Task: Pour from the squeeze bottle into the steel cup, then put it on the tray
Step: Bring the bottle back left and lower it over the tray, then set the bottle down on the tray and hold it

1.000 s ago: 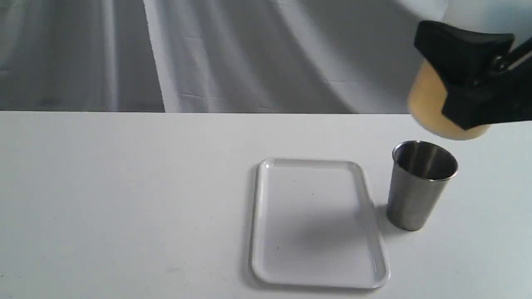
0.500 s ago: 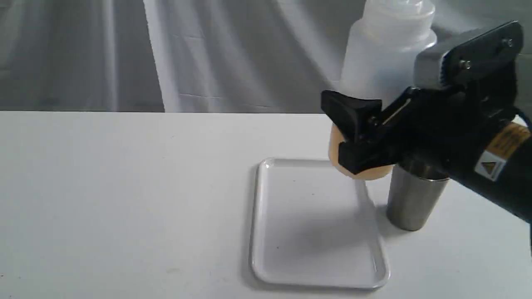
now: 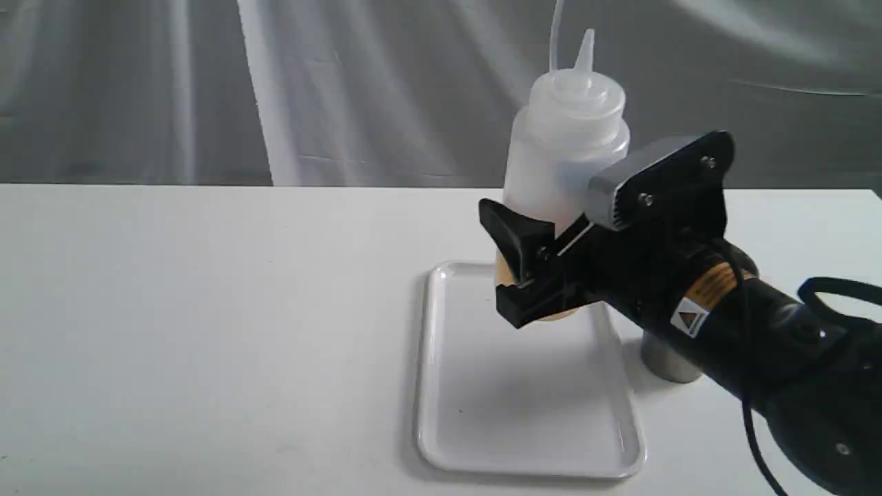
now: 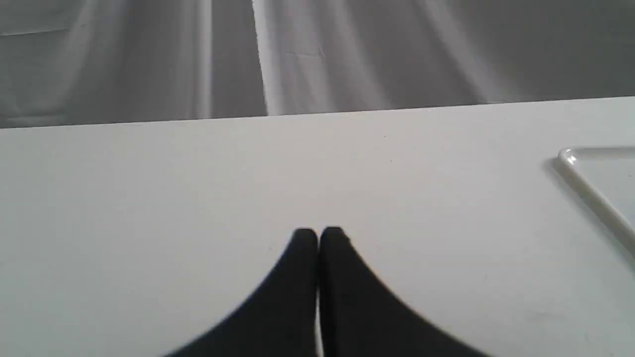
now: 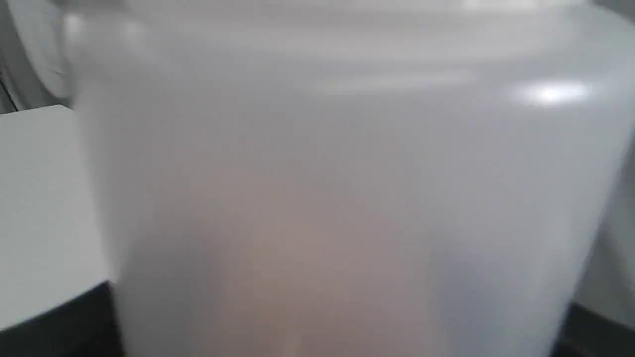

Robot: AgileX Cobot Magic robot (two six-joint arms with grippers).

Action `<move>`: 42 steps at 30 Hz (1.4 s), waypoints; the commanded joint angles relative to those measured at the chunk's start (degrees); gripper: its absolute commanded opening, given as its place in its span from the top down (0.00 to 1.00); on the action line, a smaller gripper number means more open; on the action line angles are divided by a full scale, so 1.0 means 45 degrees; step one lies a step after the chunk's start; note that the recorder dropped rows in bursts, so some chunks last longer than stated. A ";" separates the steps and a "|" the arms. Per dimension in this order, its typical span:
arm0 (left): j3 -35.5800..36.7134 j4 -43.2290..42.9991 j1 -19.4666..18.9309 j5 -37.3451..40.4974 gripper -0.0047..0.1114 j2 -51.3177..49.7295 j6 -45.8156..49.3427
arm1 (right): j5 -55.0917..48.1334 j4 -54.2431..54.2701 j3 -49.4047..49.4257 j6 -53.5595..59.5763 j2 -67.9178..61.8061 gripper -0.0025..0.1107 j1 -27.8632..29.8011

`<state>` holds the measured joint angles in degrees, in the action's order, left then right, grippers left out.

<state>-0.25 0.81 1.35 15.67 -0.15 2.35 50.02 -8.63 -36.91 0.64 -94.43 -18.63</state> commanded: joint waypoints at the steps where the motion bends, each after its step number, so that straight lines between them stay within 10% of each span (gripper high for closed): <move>1: 0.0057 0.0013 -0.0020 -0.0096 0.96 0.0033 -0.0083 | 0.0932 0.0210 -0.0471 0.0202 -0.0831 0.98 -0.0045; 42: 0.0057 0.0013 -0.0020 -0.0096 0.96 0.0033 -0.0036 | 0.4432 0.1500 -0.2047 0.0269 -0.6521 0.98 -0.0023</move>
<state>-0.25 0.81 1.35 15.67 -0.15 2.35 66.84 -2.95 -45.77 3.20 -123.52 -18.63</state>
